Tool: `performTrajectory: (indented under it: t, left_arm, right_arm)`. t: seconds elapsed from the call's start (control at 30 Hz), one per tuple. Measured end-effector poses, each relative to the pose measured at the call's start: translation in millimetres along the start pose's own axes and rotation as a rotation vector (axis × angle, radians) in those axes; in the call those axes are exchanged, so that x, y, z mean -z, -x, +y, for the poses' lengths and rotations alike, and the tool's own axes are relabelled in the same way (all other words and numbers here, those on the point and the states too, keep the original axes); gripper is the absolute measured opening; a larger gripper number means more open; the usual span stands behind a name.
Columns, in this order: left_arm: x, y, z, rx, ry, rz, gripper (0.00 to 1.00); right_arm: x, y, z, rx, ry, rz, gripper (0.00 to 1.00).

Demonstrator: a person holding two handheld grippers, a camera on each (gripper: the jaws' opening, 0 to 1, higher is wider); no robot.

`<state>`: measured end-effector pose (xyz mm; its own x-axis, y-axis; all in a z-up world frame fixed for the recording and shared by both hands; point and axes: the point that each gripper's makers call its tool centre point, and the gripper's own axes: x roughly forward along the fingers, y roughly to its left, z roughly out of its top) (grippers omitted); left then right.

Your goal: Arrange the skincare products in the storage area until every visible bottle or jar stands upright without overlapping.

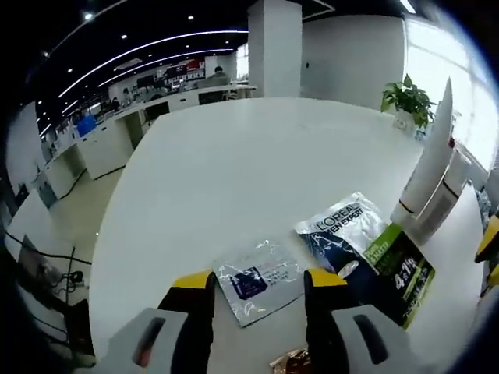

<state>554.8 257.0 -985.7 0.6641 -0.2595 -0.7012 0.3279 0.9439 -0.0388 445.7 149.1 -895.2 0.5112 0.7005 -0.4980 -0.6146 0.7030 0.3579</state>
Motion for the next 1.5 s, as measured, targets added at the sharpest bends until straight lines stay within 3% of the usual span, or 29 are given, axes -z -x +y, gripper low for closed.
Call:
performTrajectory:
  t: [0.33,0.97,1.3,1.5]
  left_arm:
    - [-0.1,3.6,-2.6,-0.021,0.017,-0.018,0.45]
    - [12.0,15.5,0.8,-0.145,0.151,-0.004,0.44]
    - [12.0,20.3,-4.6,-0.089,0.205,0.002,0.45]
    - [7.7,23.5,-8.1,-0.008,0.225,-0.010,0.45]
  right_arm:
    - [6.0,1.9,-2.0,0.006,0.018,0.011,0.11]
    - [8.7,3.0,-8.1,0.012,0.025,0.017,0.11]
    - [8.4,5.5,-11.7,0.013,0.034,0.016,0.11]
    - [9.7,6.5,-11.8,0.011,0.042,0.020,0.11]
